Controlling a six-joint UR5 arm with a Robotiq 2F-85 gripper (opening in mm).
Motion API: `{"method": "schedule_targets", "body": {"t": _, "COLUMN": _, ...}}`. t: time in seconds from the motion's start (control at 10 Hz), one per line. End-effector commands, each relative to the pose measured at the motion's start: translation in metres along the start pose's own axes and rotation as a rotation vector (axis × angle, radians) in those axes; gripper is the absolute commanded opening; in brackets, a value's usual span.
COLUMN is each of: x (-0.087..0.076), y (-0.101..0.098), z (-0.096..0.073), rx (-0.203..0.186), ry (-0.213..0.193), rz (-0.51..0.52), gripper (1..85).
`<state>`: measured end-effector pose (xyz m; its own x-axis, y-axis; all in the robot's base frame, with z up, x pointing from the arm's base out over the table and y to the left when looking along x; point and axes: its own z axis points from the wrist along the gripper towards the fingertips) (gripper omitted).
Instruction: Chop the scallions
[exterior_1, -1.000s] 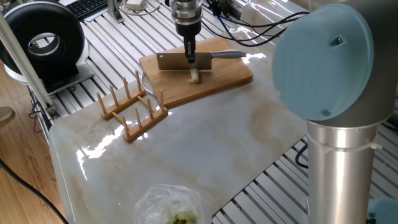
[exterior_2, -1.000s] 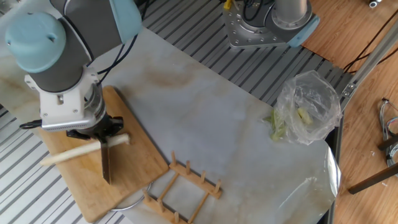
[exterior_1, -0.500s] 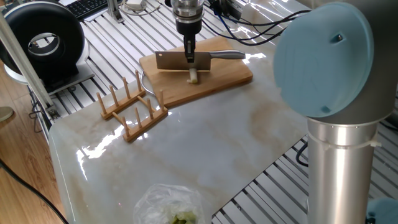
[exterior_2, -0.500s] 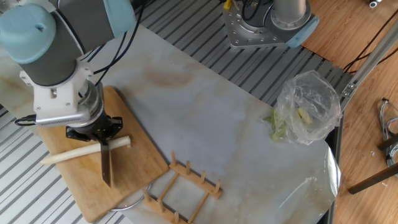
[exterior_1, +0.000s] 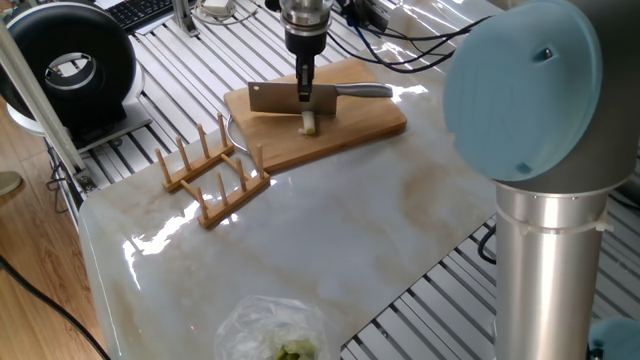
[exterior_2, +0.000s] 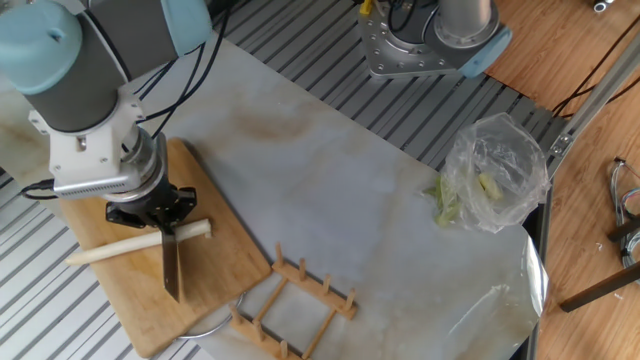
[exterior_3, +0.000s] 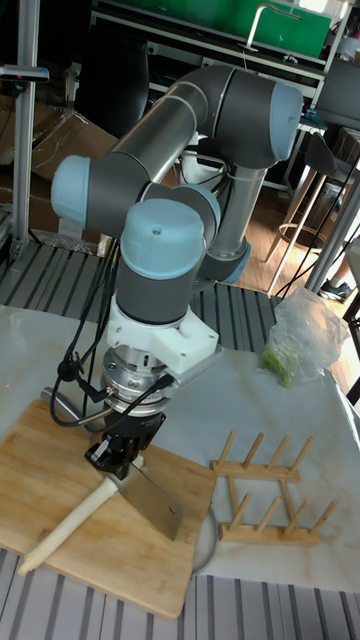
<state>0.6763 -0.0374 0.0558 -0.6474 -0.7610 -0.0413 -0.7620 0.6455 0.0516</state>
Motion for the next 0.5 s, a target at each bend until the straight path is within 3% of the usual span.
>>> {"method": "schedule_targets", "body": {"t": 0.0, "x": 0.0016, "y": -0.0038, "z": -0.0009, "rx": 0.003, "ry": -0.011, "rz": -0.003, "gripper": 1.3}}
{"method": "schedule_targets", "body": {"t": 0.4, "x": 0.0087, "y": -0.0086, "z": 0.0019, "rx": 0.024, "ry": 0.022, "rz": -0.002, "gripper": 1.3}}
